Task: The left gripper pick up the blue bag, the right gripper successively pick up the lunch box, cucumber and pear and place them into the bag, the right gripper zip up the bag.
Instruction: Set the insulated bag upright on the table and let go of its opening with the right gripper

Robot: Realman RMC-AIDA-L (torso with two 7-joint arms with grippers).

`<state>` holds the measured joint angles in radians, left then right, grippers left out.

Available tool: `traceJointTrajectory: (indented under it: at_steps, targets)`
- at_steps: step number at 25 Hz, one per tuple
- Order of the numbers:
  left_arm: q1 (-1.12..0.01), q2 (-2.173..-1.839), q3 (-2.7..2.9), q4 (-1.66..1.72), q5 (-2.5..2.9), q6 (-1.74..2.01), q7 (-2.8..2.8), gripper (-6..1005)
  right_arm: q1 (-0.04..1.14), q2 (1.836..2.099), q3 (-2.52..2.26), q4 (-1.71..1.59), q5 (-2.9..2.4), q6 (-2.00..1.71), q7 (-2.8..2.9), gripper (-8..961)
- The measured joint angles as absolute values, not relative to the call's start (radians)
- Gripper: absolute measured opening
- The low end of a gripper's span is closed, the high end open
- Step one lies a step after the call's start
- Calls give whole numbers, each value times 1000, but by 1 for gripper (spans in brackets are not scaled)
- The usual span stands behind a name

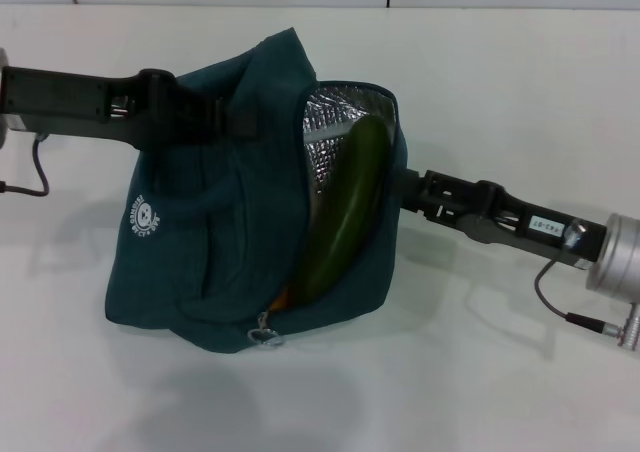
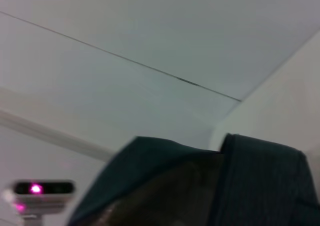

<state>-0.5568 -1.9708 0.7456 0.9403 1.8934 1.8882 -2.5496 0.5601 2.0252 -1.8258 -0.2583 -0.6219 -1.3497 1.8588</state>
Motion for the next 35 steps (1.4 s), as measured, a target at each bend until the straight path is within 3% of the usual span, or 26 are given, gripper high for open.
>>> traceJointTrajectory:
  at_steps: [21,24,29,35]
  targets:
    - [-555,-1974,747,940,1893,1888,-2549,59,570,2022,-1846,-259,-643,-1345,1861,575]
    - [-555,-1974,747,940,1893,1889,-2549,59,562,2022,-1842,-259,-643,-1350,1808,503]
    - [-557,-1974,747,940,1893,1894,-2548,60,553,2024,-1839,-261,-640,-1366,1786,271]
    - [-561,-1978,747,940,1891,1895,-2546,60,553,2017,-1804,-262,-636,-1427,1725,85]
